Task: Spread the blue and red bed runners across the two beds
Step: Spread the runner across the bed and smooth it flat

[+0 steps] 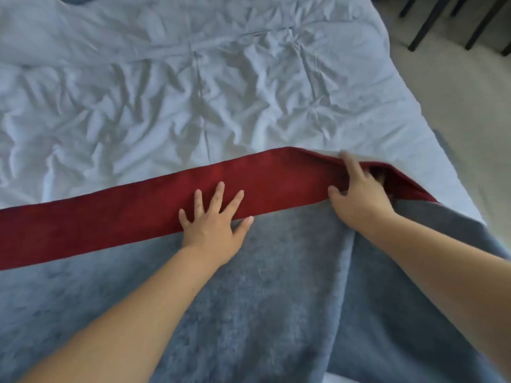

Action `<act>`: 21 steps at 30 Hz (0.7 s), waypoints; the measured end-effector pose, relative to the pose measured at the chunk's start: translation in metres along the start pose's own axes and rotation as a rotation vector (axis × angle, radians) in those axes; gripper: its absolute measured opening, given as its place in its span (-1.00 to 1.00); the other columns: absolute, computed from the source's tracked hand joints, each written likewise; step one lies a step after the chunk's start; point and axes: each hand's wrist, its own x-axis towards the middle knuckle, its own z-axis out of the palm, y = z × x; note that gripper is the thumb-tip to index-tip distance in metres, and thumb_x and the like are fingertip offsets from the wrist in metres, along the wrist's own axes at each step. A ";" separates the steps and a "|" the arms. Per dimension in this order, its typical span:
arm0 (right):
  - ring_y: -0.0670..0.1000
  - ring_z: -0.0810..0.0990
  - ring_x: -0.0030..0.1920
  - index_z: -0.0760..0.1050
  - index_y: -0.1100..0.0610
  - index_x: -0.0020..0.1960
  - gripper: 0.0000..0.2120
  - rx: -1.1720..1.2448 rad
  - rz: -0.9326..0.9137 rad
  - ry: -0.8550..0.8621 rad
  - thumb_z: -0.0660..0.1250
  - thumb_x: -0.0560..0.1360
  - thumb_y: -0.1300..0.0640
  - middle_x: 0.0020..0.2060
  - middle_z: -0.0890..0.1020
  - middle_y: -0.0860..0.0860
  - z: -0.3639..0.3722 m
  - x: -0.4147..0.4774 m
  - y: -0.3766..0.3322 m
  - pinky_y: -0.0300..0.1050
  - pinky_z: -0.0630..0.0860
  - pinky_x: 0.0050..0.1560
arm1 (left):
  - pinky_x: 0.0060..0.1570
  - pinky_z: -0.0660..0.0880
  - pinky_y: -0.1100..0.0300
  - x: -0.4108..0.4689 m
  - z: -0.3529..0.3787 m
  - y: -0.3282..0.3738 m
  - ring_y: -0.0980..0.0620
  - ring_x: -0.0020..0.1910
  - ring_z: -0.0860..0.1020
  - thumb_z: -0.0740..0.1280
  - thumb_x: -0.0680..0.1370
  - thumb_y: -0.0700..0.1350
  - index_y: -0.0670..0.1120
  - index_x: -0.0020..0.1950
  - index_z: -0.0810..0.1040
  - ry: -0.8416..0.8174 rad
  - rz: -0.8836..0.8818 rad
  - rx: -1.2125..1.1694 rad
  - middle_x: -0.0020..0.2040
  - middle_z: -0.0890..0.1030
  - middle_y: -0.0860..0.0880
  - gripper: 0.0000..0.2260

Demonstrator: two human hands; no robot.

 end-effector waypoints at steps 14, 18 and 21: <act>0.08 -0.24 0.63 0.06 -0.23 0.62 -0.50 -0.163 -0.249 -0.084 0.03 0.70 -0.14 0.65 -0.09 -0.11 0.057 -0.109 0.075 0.20 -0.26 0.59 | 0.46 -0.13 -0.52 -0.073 0.077 0.054 -0.31 0.63 -0.19 -0.26 0.62 0.36 0.03 0.68 -0.17 0.096 0.287 0.094 0.69 -0.17 -0.08 -0.30; 0.20 0.03 0.63 0.16 -0.12 0.63 -0.48 -0.310 -0.352 -0.023 0.11 0.67 -0.06 0.64 0.10 0.06 0.068 -0.186 0.111 0.24 0.03 0.59 | 0.47 0.01 -0.49 -0.147 0.103 0.084 -0.32 0.64 0.00 -0.04 0.68 0.29 0.07 0.67 0.12 0.102 0.631 0.023 0.68 0.05 -0.16 -0.41; 0.17 0.14 0.61 0.23 -0.08 0.61 -0.46 -0.328 -0.363 -0.011 0.15 0.63 -0.06 0.62 0.18 0.09 0.073 -0.231 0.126 0.25 0.14 0.56 | 0.48 0.07 -0.45 -0.199 0.123 0.096 -0.29 0.63 0.09 0.19 0.61 0.25 0.04 0.61 0.28 0.040 0.796 0.110 0.65 0.19 -0.15 -0.40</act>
